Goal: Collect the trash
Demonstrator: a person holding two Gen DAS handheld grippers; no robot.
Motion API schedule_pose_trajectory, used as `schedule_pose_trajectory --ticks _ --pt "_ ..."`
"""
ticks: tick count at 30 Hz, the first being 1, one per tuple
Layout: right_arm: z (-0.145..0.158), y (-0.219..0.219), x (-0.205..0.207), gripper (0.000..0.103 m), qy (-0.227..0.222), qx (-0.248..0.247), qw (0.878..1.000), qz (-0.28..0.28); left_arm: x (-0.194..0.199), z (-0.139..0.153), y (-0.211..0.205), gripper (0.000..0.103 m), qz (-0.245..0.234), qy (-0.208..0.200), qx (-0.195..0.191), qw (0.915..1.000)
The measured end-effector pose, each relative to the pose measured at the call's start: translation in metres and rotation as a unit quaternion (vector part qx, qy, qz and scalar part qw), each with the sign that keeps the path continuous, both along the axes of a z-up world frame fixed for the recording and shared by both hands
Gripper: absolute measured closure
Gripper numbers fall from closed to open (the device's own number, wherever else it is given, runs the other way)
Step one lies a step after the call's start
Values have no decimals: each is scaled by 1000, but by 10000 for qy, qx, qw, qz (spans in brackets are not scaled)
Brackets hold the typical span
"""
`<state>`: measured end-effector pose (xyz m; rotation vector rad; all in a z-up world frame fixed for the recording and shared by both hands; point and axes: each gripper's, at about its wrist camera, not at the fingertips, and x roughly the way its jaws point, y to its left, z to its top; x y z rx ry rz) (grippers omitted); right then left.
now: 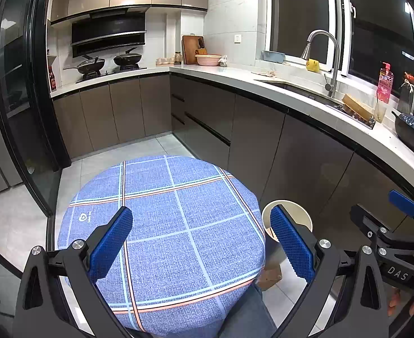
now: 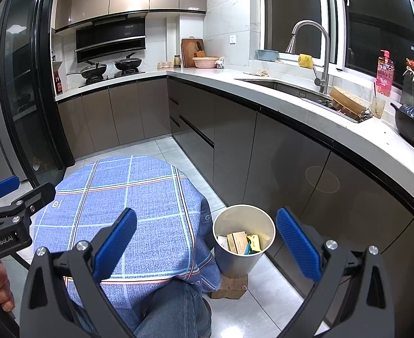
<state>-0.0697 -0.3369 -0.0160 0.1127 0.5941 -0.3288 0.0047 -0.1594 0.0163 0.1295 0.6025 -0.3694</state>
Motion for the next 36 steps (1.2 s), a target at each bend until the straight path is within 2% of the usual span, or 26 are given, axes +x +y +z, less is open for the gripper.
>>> schedule_pose_trajectory --ticks 36 --pt "0 -1 2 3 -10 32 10000 -1 -1 3 0 8 -70 9 -28 10000"
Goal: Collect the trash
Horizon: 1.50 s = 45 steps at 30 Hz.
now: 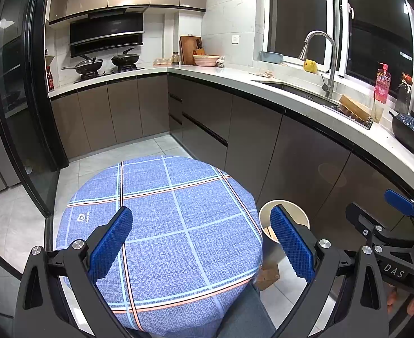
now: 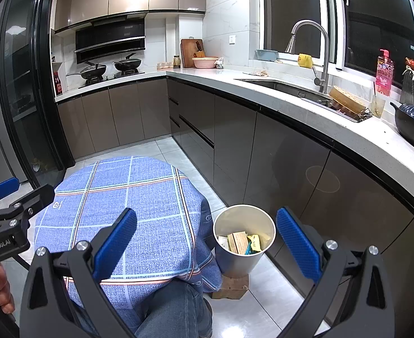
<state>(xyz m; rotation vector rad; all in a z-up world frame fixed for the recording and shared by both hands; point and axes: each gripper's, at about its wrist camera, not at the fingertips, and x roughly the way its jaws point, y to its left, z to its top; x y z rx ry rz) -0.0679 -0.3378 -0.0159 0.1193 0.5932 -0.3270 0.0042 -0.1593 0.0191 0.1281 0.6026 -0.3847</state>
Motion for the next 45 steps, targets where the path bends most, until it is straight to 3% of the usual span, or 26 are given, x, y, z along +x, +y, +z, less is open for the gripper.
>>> schedule_pose_trajectory --ticks 45 --pt "1 0 0 3 8 -2 10000 -3 -3 3 -8 8 -79 -49 1 10000"
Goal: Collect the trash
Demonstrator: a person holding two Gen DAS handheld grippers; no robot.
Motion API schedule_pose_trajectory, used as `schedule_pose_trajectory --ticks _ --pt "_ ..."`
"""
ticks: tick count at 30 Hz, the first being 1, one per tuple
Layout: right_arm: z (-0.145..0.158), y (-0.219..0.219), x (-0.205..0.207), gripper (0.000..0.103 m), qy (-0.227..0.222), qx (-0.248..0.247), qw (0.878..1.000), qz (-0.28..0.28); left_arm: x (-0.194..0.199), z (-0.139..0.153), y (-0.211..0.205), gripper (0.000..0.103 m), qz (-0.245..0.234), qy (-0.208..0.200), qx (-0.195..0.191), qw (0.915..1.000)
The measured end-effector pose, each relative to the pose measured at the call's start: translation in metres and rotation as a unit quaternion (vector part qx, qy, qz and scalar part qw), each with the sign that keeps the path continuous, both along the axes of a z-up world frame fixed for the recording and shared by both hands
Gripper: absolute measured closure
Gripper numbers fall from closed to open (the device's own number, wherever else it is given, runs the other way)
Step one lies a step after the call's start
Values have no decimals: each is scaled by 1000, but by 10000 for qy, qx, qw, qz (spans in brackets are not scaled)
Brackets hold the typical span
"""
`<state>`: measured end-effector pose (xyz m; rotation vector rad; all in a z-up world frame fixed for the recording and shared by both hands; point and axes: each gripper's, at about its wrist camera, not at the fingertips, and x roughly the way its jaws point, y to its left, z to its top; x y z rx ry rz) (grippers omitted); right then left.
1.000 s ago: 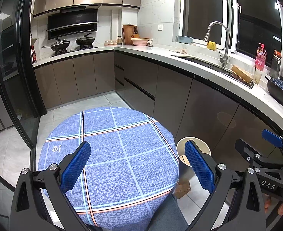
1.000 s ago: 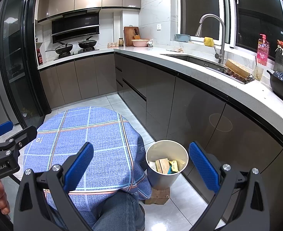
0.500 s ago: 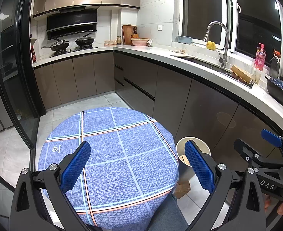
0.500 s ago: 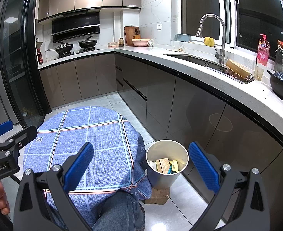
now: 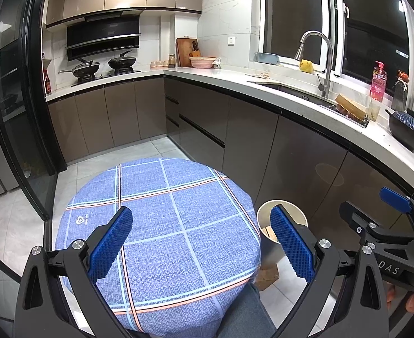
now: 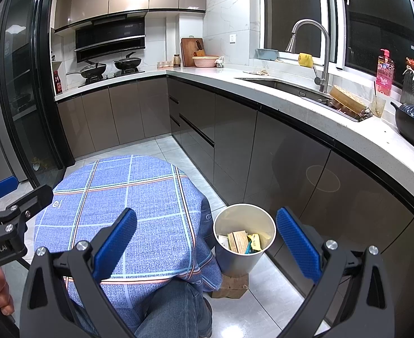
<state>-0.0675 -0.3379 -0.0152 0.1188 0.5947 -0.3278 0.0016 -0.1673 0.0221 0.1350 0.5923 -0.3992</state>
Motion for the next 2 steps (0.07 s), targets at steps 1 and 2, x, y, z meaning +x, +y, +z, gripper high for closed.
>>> schedule_pose_trajectory --ticks 1,2 --pt "0 -1 0 3 -1 2 10000 5 0 0 -1 8 0 4 2 10000" --pt "0 -1 0 3 0 1 10000 5 0 -1 0 8 4 7 1 10000"
